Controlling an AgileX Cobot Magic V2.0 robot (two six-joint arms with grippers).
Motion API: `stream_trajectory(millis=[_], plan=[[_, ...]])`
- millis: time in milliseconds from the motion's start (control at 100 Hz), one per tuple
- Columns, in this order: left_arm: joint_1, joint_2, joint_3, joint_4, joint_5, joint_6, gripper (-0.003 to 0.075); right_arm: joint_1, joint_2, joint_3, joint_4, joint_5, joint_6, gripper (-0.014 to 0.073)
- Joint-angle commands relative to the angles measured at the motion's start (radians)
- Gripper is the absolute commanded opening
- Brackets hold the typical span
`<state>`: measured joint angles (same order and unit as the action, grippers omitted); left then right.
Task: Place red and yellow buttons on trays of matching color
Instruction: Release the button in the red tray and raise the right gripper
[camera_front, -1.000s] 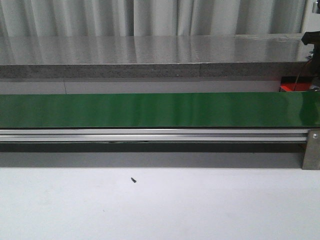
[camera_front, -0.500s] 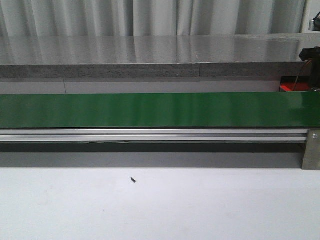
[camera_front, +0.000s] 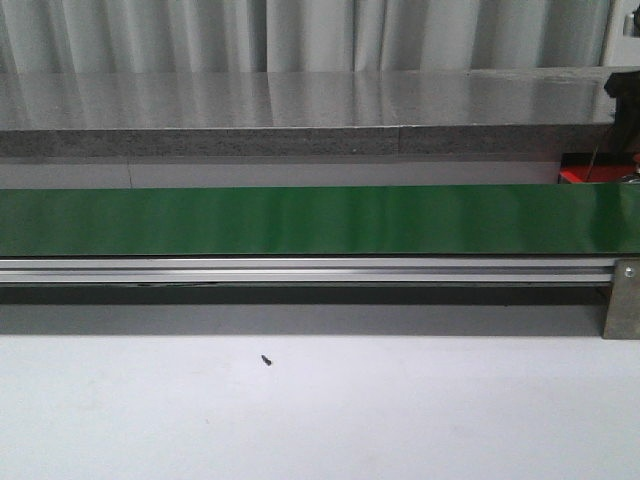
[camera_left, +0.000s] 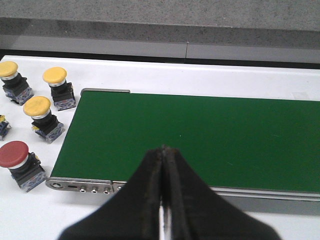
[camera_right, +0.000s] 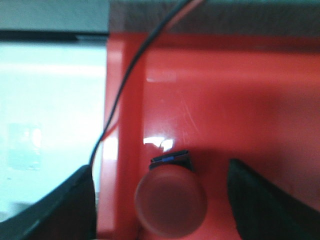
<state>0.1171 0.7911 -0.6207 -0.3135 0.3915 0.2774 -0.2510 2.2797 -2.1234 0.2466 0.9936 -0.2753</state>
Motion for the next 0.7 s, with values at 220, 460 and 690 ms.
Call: stream_trajectory(millis=[220, 460, 690], plan=[[-0.007, -0.004, -0.026, -0.019, -0.067, 0.000, -0.0020, 0.049, -0.279, -0.038, 0.033, 0.021, -0.004, 0.0552], [-0.007, -0.004, -0.026, -0.019, -0.067, 0.000, -0.0020, 0.172, -0.474, 0.072, -0.052, -0.003, 0.009, 0.0552], [-0.007, -0.004, -0.026, -0.019, -0.067, 0.000, -0.0020, 0.259, -0.757, 0.423, -0.155, -0.186, 0.075, 0.0552]])
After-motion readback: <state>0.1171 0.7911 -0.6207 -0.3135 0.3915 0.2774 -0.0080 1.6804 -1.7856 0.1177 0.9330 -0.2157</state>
